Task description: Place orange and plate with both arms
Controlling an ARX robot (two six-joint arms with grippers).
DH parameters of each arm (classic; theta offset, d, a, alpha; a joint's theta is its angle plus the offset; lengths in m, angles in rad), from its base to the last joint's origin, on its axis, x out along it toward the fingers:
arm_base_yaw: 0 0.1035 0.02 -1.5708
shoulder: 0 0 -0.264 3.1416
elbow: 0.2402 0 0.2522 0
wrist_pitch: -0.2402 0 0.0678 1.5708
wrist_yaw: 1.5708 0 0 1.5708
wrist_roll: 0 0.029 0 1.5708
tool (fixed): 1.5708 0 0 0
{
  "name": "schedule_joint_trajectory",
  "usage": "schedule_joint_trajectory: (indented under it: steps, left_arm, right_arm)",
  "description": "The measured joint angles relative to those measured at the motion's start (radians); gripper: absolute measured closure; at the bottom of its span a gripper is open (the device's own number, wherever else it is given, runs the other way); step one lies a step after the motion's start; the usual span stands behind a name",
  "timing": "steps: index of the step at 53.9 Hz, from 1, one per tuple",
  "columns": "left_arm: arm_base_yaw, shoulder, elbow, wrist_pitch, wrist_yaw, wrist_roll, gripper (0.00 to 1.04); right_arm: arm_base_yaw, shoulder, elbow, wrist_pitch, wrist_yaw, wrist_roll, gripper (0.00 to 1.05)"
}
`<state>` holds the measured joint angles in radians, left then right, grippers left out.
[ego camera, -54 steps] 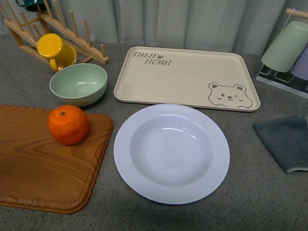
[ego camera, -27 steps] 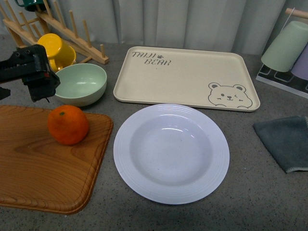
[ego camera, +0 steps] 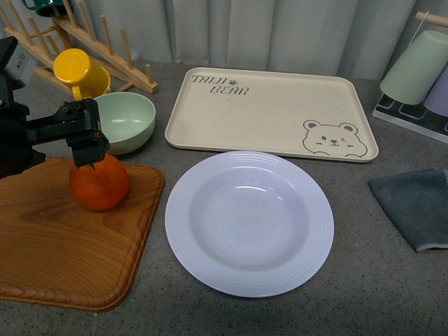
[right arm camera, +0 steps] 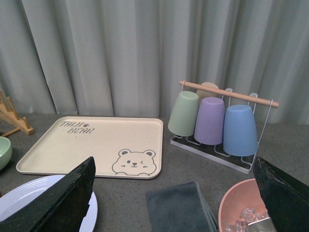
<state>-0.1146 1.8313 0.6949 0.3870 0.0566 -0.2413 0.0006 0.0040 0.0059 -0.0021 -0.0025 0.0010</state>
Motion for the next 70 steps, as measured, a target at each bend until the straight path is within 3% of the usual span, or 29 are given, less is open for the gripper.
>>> schedule_joint_trajectory:
  steps: [37,49,60,70]
  left_arm:
    - [0.005,0.154,0.096,-0.061,0.026,0.03,0.06]
    - [0.005,0.162,0.108,-0.078,0.043,0.03,0.35]
    - [-0.024,0.107,0.107,-0.101,0.04,-0.001,0.38]
    - [-0.142,0.021,0.116,-0.105,0.031,-0.067,0.38]
  right_arm:
    - [0.0,0.0,0.0,0.0,0.0,0.0,0.09]
    - [0.0,0.0,0.0,0.0,0.0,0.0,0.09]
    - [0.0,0.0,0.0,0.0,0.0,0.0,0.09]
    - [0.0,0.0,0.0,0.0,0.0,0.0,0.09]
